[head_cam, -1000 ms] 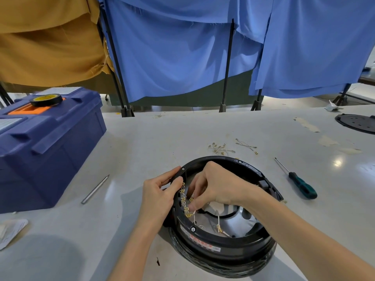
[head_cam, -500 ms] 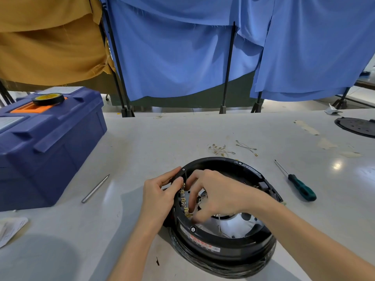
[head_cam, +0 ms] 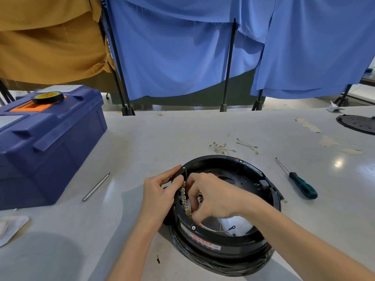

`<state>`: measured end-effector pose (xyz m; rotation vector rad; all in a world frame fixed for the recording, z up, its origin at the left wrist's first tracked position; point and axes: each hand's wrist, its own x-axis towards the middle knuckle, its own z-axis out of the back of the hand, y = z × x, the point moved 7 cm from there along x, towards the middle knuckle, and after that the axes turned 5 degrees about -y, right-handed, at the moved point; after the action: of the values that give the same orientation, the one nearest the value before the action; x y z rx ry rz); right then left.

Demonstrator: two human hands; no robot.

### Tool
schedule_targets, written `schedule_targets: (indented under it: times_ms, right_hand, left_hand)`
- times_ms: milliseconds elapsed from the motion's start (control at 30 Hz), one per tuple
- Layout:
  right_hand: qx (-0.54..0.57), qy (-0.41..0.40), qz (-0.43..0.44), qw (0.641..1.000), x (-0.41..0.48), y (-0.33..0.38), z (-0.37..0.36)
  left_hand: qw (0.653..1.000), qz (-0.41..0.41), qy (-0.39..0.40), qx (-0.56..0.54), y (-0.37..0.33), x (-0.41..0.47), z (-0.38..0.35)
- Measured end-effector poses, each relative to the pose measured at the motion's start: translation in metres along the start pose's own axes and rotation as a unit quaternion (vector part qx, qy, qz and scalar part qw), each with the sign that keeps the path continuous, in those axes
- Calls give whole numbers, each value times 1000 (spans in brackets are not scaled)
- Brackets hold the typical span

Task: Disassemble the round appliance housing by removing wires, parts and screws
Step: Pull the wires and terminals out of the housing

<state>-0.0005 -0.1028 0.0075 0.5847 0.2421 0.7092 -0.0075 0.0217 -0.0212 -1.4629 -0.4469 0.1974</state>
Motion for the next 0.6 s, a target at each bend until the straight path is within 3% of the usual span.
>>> schedule_targets:
  times_ms: [233,433,600]
  right_hand:
    - [123,-3,-40,992,-15,-22,15]
    - [213,-104,-34,971,-12,-22,46]
    - [328,-200,-40,922,-17,-30,83]
  left_hand:
    - [1000,-4,-3,10,0,0,0]
    - [1000,20,5,4,1,-1,-1]
    - [999,36,2,3,1,-1,0]
